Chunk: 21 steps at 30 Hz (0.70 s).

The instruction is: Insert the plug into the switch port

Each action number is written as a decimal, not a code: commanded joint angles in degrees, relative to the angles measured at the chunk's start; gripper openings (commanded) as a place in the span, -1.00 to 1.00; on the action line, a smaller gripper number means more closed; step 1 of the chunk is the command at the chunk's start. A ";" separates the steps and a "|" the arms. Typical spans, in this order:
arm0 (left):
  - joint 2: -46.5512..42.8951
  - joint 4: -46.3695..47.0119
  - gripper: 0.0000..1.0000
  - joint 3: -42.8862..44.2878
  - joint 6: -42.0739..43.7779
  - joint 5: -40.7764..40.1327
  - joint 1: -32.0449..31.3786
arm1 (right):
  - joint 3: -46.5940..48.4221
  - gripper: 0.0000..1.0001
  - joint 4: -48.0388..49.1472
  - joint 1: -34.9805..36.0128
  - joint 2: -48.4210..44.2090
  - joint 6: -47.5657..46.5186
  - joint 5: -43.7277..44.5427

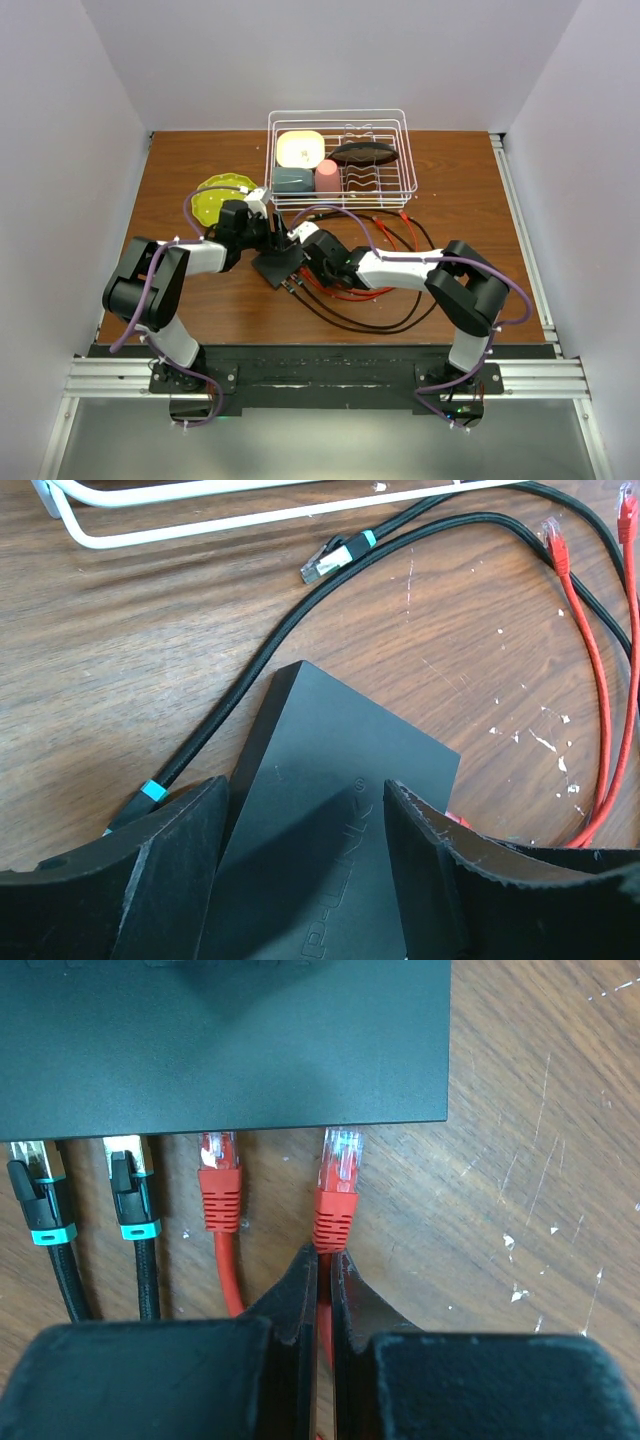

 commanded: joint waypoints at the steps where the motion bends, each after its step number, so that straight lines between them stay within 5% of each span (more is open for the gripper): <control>1: 0.39 1.71 0.33 1.73 0.06 2.99 0.45 | 2.74 -1.00 -0.77 0.98 0.14 -0.26 -0.22; 21: 0.92 1.36 0.28 2.00 0.23 3.43 0.53 | -1.03 -1.00 0.19 2.47 -5.04 -2.02 -1.10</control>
